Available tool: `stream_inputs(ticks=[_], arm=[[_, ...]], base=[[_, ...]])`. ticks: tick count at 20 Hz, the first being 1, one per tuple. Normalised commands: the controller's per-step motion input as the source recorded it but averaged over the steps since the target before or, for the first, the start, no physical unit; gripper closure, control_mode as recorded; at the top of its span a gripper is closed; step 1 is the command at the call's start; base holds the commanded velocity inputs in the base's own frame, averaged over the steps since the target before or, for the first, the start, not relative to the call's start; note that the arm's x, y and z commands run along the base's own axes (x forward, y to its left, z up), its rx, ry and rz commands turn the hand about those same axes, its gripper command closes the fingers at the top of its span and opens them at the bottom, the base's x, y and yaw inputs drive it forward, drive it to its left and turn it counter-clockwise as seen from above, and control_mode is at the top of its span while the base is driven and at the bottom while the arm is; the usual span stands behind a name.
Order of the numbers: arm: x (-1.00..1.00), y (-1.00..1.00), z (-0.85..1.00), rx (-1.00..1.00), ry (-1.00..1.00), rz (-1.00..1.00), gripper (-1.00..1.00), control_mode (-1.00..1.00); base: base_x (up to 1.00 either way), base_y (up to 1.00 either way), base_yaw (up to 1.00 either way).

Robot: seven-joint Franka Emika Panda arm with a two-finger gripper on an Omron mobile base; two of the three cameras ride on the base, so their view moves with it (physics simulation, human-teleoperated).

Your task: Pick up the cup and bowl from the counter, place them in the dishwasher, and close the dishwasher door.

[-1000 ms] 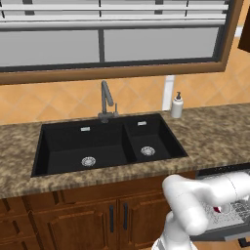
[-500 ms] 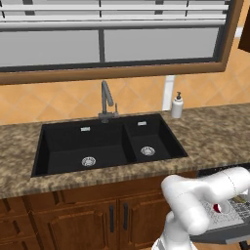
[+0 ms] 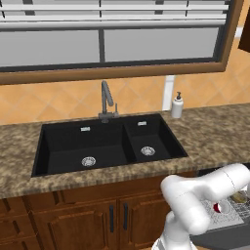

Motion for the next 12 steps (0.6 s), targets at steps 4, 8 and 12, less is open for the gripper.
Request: stream_inputs(ticks=[4, 8, 12], arm=[[-0.79, -0.22, -0.04, 0.0, 0.22, -0.04, -1.0, -1.0], [-1.0, -0.35, -0.33, 0.05, 0.02, -0.03, -1.0, -1.0], [-1.0, -0.25, -0.18, 0.14, -0.11, -0.01, -1.0, -1.0]], base=[[0.0, 0.0, 0.0], [0.0, 0.0, 0.0], [0.0, 0.0, 0.0]])
